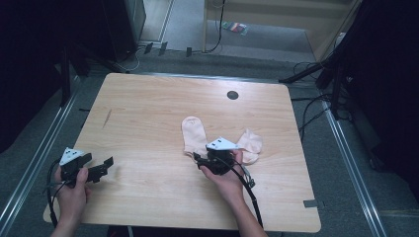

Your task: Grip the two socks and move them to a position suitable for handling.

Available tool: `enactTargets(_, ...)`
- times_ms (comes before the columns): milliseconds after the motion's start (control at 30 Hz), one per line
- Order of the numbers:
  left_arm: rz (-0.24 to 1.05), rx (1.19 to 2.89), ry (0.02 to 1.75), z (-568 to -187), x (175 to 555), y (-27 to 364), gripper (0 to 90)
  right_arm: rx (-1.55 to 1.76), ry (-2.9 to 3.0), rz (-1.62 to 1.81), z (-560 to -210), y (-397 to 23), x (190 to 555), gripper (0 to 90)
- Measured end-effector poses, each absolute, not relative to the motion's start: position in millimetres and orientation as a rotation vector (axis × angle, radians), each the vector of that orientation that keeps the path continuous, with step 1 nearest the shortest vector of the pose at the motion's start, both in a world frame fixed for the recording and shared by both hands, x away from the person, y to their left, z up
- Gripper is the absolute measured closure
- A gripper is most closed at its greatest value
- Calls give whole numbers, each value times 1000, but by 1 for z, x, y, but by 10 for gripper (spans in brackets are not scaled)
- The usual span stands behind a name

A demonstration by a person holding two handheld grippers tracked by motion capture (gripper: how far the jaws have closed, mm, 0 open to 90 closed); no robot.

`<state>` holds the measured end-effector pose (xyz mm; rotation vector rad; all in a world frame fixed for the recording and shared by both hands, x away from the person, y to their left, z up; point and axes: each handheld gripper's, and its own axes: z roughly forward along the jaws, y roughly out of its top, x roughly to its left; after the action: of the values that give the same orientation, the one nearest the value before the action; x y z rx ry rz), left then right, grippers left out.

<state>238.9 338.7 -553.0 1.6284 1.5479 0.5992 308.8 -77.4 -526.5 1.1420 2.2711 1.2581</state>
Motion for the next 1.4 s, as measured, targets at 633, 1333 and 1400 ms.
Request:
enactTargets(633, 601, 1635, 1549, -553, 239, 338, 137, 1132, 2301, 1111, -550, -54, 316, 584)
enactTargets(1333, 641, 1563, 1471, -546, 229, 325, 137, 1076, 2233, 1167, -524, -52, 303, 860)
enactTargets(1400, 637, 1565, 1431, -542, 228, 310, 137, 1073, 2232, 1203, -514, -52, 302, 859)
